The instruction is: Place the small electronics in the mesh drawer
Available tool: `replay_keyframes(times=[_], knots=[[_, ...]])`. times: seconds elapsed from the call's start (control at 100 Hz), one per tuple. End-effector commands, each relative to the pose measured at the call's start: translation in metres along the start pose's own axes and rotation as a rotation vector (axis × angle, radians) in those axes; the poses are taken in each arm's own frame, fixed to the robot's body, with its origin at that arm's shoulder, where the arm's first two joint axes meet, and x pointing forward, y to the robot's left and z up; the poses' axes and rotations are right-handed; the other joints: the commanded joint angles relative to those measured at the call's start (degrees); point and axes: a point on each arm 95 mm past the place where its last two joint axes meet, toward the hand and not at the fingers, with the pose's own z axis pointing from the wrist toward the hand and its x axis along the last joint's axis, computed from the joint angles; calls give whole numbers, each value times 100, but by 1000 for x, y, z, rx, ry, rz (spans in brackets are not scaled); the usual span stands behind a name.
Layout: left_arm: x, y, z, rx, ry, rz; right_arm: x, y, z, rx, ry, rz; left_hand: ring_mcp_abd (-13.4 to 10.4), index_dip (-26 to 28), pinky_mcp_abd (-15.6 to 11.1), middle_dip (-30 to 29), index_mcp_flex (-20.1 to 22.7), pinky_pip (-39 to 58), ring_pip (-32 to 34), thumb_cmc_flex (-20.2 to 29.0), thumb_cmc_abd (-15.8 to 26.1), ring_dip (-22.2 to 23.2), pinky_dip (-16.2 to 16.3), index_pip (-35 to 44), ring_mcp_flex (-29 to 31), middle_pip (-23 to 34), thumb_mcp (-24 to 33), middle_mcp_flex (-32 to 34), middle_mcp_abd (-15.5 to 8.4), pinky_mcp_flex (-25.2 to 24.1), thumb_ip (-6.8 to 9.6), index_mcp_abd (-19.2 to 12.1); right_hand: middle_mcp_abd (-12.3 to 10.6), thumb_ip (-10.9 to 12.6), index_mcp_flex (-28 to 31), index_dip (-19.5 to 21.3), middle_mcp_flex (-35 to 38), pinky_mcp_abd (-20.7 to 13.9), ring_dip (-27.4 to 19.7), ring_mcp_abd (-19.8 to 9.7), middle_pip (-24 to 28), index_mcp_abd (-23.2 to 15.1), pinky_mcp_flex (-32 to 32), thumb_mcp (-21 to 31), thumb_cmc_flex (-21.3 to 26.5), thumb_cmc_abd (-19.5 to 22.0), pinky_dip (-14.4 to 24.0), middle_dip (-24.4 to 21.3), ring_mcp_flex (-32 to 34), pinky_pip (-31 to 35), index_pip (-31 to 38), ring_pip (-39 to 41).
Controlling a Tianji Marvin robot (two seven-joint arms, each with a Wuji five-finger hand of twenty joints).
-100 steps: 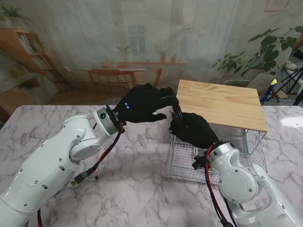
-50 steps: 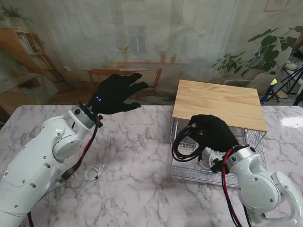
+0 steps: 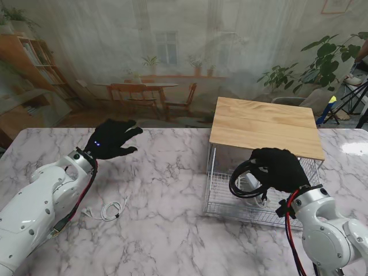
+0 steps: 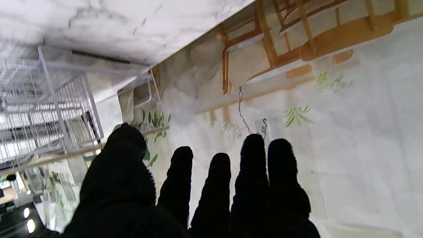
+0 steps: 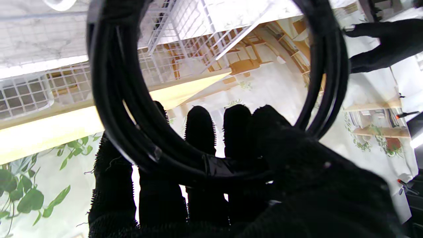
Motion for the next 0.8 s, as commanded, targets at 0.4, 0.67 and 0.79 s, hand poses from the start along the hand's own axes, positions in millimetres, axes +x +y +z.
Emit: replay_keyframes(times=[0.4, 0.67, 0.79], knots=[[2, 36, -20, -128, -19, 13, -8, -31, 23, 91, -44, -41, 15, -13, 198, 187, 43, 59, -61, -19, 399, -21, 9, -159, 77, 73, -69, 181, -85, -194, -173, 107, -44, 46, 262, -159, 79, -192, 189, 4, -77, -474, -23, 267, 300, 24, 54, 54, 104, 75, 11, 350], [5, 34, -16, -145, 0, 11, -7, -39, 48, 153, -48, -111, 16, -30, 212, 198, 36, 34, -74, -35, 419, -14, 23, -218, 84, 37, -75, 169, -77, -212, -178, 103, -38, 47, 213, -171, 2, -229, 196, -6, -113, -457, -12, 238, 305, 68, 79, 30, 100, 149, 4, 349], [7, 33, -14, -148, 12, 12, -9, -44, 57, 181, -69, -147, 17, -35, 213, 198, 40, 25, -83, -45, 432, -15, 28, -239, 82, 23, -72, 165, -73, -217, -179, 104, -33, 54, 191, -183, -55, -240, 187, -7, -138, -440, -29, 234, 306, 96, 83, 14, 29, 162, -6, 316]])
